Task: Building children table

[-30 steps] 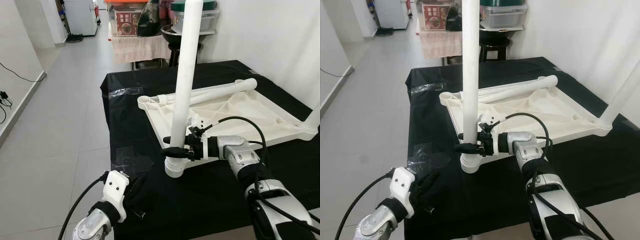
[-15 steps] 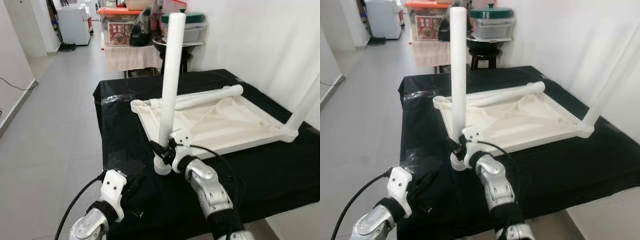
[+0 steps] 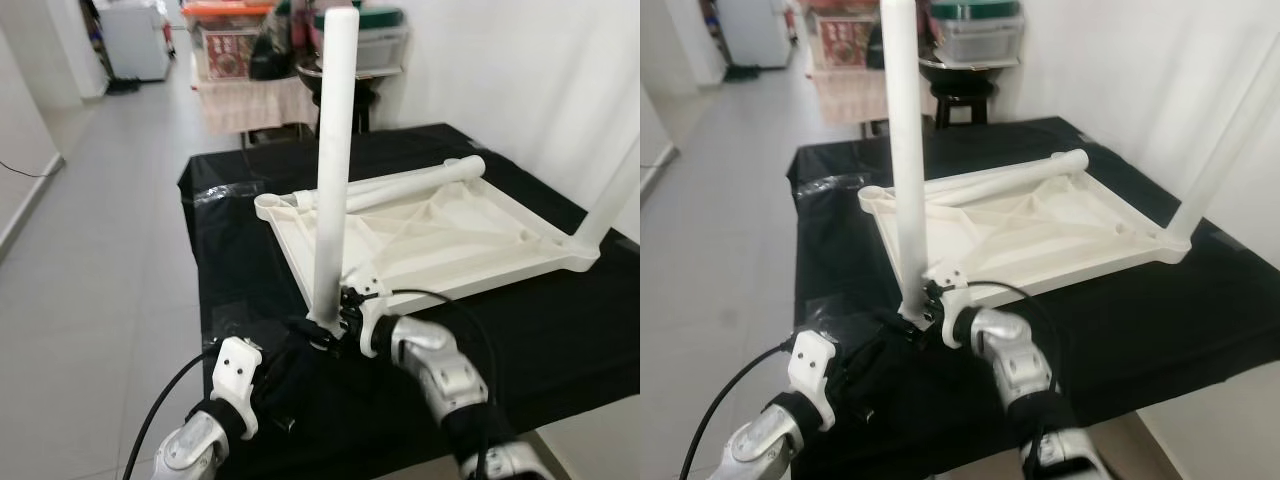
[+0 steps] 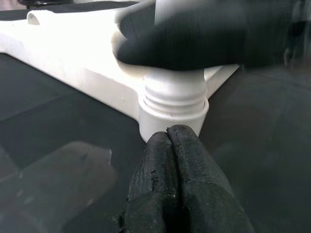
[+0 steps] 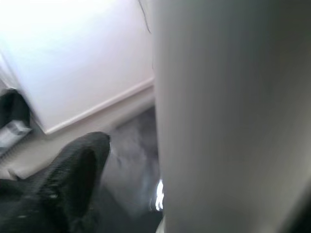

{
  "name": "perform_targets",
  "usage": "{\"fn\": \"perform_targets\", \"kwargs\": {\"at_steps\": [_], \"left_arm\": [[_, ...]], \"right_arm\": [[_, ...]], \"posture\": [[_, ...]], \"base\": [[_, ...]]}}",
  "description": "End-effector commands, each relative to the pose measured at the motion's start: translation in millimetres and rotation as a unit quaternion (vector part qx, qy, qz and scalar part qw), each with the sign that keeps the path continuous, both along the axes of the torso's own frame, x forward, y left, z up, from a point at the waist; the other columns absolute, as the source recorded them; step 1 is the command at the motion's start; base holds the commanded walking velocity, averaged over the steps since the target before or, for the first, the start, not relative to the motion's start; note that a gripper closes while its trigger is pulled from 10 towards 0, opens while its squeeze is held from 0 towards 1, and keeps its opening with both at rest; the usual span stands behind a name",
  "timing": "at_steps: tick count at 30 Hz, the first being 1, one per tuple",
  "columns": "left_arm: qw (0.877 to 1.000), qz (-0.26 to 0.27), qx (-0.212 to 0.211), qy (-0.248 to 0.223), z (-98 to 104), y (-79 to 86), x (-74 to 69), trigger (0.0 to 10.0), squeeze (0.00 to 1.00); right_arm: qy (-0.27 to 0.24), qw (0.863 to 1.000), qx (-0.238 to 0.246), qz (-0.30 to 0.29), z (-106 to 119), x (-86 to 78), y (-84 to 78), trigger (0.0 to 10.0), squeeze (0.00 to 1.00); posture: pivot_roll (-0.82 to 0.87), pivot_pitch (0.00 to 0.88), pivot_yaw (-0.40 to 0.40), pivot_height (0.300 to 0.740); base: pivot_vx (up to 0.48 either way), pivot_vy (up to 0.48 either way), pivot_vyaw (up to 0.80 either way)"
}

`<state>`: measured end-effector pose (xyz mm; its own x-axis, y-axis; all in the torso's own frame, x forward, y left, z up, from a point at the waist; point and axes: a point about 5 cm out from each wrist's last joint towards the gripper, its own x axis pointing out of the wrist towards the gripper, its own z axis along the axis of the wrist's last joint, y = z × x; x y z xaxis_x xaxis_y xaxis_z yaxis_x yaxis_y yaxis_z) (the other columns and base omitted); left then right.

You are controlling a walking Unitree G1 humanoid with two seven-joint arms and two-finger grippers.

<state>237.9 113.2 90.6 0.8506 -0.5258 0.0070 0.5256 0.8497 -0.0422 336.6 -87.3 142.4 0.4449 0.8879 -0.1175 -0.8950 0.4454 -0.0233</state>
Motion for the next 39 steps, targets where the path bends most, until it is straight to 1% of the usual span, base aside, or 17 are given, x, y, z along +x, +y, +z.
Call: {"fn": "perform_targets", "kwargs": {"at_steps": [1, 2, 4, 8, 9, 14, 15, 24, 26, 27, 28, 30, 31, 32, 33, 34, 39], "left_arm": [[1.0, 0.001, 0.002, 0.015, -7.3, 1.3, -2.4, 10.0, 0.0], [1.0, 0.0, 0.003, 0.016, -7.8, 0.7, -2.1, 10.0, 0.0], [1.0, -0.001, 0.003, 0.016, -8.4, 0.1, -1.9, 10.0, 0.0], [1.0, 0.0, 0.004, 0.016, -9.1, 0.3, -2.5, 10.0, 0.0], [1.0, 0.0, 0.005, 0.016, -9.4, 0.6, -2.9, 10.0, 0.0], [1.0, 0.0, 0.005, 0.016, -9.6, 0.8, -3.2, 10.0, 0.0], [1.0, 0.0, 0.006, 0.017, -9.7, 1.2, -3.6, 10.0, 0.0], [1.0, 0.001, 0.008, 0.016, -9.0, 3.0, -5.4, 10.0, 0.0], [1.0, 0.001, 0.007, 0.016, -8.8, 3.4, -5.8, 10.0, 0.0], [1.0, 0.002, 0.006, 0.015, -8.2, 5.0, -7.0, 10.0, 0.0], [1.0, 0.002, 0.006, 0.015, -8.2, 5.0, -7.0, 10.0, 0.0], [1.0, 0.002, 0.005, 0.015, -7.1, 9.0, -8.7, 10.0, 0.0], [1.0, 0.002, 0.005, 0.015, -7.1, 9.0, -8.7, 10.0, 0.0], [1.0, 0.004, 0.002, 0.015, -6.3, 11.0, -8.7, 10.0, 0.0], [1.0, 0.004, 0.002, 0.015, -6.3, 11.0, -8.7, 10.0, 0.0], [1.0, 0.005, 0.0, 0.015, -5.8, 12.1, -8.6, 10.0, 0.0], [1.0, 0.001, -0.009, 0.016, -4.2, 12.2, -4.6, 10.0, 0.0]], "right_arm": [[-0.007, 1.0, 0.002, 0.029, 2.0, -0.5, 0.6, 10.0, 0.56], [-0.009, 0.998, -0.016, 0.058, 6.9, 5.1, -6.0, 10.0, 0.0], [0.009, 0.993, -0.041, 0.109, 13.2, 12.0, -19.0, 10.0, 0.0], [0.028, 0.993, -0.048, 0.103, 15.2, 19.6, -25.6, 10.0, 0.0], [0.038, 0.994, -0.045, 0.092, 15.5, 22.6, -27.4, 2.5, 0.0], [0.045, 0.994, -0.042, 0.086, 15.5, 24.2, -28.5, 2.5, 0.0], [0.052, 0.994, -0.034, 0.086, 15.4, 24.8, -30.1, 0.0, 0.0], [0.054, 0.996, -0.021, 0.062, 4.0, 19.7, -51.2, 0.0, 0.0], [0.049, 0.998, -0.025, 0.043, 0.2, 18.2, -56.9, 0.0, 0.0], [0.054, 0.998, -0.025, -0.023, -16.5, 10.1, -58.8, 0.0, 0.0], [0.054, 0.998, -0.025, -0.023, -16.5, 10.1, -58.8, 0.0, 0.0], [0.074, 0.989, 0.006, -0.128, -42.3, -6.7, -41.6, 0.0, 0.0], [0.074, 0.989, 0.006, -0.128, -42.3, -6.7, -41.6, 0.0, 0.0], [0.085, 0.98, -0.002, -0.181, -63.1, -26.6, -23.0, 0.0, 0.0], [0.085, 0.98, -0.002, -0.181, -63.1, -26.6, -23.0, 0.0, 0.0], [0.088, 0.973, -0.007, -0.212, -73.5, -39.8, -11.2, 0.0, 0.0], [0.056, 0.973, -0.039, -0.219, -70.3, -32.1, -13.9, 0.0, 0.0]], "posture": [[-0.01, 0.0, -0.038, 0.74], [0.0, 0.0, -0.041, 0.74], [0.01, 0.0, -0.045, 0.74], [0.03, 0.0, -0.053, 0.74], [0.03, 0.0, -0.053, 0.74], [0.03, 0.0, -0.053, 0.74], [0.04, 0.0, -0.049, 0.74], [0.02, 0.0, -0.035, 0.74], [0.02, 0.0, -0.033, 0.74], [0.01, 0.0, -0.034, 0.74], [0.01, 0.0, -0.034, 0.74], [-0.02, 0.0, -0.023, 0.74], [-0.02, 0.0, -0.023, 0.74], [-0.03, 0.0, -0.01, 0.74], [-0.03, 0.0, -0.01, 0.74], [-0.03, 0.0, -0.01, 0.74], [-0.07, 0.0, 0.019, 0.74]], "base": [[0.0, 0.0, 0.0], [0.0, 0.0, 0.0], [0.0, 0.0, 0.0], [0.0, 0.0, 0.0], [0.0, 0.0, 0.0], [0.0, 0.0, 0.0], [0.0, 0.0, 0.0], [0.0, 0.0, 0.0], [0.0, 0.0, 0.0], [0.0, 0.0, 0.0], [0.0, 0.0, 0.0], [0.0, 0.0, 0.0], [0.0, 0.0, 0.0], [0.0, 0.0, 0.0], [0.0, 0.0, 0.0], [0.0, 0.0, 0.0], [0.0, 0.0, 0.0]]}}
